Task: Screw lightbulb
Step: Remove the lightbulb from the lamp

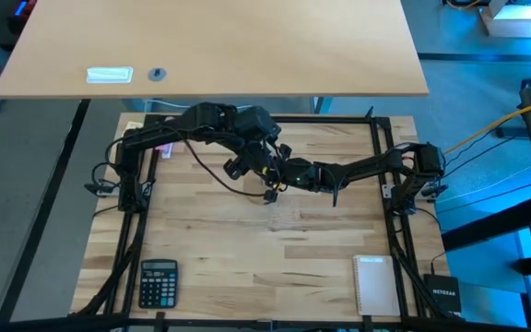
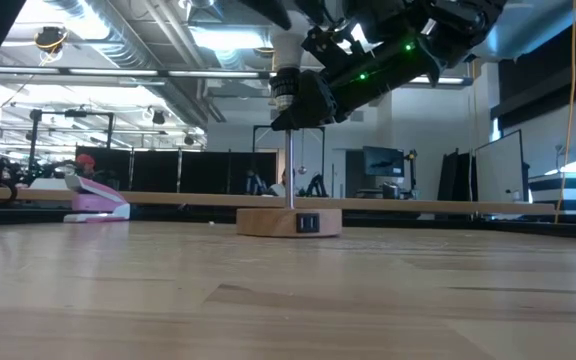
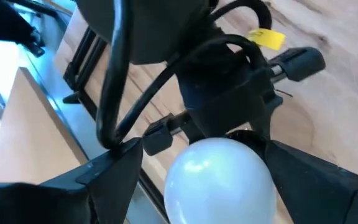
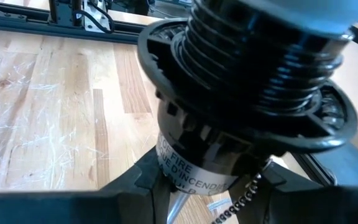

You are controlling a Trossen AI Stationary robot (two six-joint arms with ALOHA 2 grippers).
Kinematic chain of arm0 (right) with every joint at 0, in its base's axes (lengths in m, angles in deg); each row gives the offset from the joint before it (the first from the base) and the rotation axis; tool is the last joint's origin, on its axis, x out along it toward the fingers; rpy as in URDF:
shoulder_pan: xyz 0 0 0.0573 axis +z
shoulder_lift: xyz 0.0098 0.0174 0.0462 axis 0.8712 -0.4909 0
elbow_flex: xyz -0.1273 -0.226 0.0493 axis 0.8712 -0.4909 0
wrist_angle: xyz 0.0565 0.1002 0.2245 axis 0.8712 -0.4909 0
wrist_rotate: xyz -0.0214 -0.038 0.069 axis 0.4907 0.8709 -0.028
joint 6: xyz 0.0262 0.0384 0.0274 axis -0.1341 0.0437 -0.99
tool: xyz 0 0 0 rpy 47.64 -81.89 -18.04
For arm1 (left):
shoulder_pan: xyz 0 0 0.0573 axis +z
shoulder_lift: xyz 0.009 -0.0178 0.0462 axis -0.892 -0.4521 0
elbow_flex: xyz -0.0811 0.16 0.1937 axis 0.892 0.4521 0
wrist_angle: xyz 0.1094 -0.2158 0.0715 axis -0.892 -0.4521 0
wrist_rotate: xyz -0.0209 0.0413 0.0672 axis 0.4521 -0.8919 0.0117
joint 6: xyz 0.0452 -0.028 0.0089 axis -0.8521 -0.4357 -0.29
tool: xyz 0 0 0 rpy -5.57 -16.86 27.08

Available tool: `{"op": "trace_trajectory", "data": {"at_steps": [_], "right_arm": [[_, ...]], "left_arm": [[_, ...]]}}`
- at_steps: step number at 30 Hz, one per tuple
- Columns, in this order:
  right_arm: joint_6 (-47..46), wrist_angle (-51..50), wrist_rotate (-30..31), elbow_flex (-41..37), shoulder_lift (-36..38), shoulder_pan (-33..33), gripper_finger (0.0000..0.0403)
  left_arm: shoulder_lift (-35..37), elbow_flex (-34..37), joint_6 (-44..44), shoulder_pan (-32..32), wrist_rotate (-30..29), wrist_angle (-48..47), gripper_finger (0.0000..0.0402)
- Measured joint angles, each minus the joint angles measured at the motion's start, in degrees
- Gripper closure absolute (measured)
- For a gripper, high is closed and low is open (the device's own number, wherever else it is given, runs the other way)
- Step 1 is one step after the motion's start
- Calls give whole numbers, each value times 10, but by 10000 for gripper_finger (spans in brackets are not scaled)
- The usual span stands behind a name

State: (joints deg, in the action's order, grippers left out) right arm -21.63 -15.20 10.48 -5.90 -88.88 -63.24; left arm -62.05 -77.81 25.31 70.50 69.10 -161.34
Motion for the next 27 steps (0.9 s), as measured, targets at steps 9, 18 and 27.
{"op": "trace_trajectory", "data": {"at_steps": [9, 18, 27], "right_arm": [[1, 0, 0, 0, 0, 0, 272], [1, 0, 0, 0, 0, 0, 272], [1, 0, 0, 0, 0, 0, 272]], "left_arm": [[0, 0, 162, -11, 0, 9, 75], [0, 0, 283, -14, -44, 12, 75], [3, -26, 343, -13, -82, -14, 75]]}}
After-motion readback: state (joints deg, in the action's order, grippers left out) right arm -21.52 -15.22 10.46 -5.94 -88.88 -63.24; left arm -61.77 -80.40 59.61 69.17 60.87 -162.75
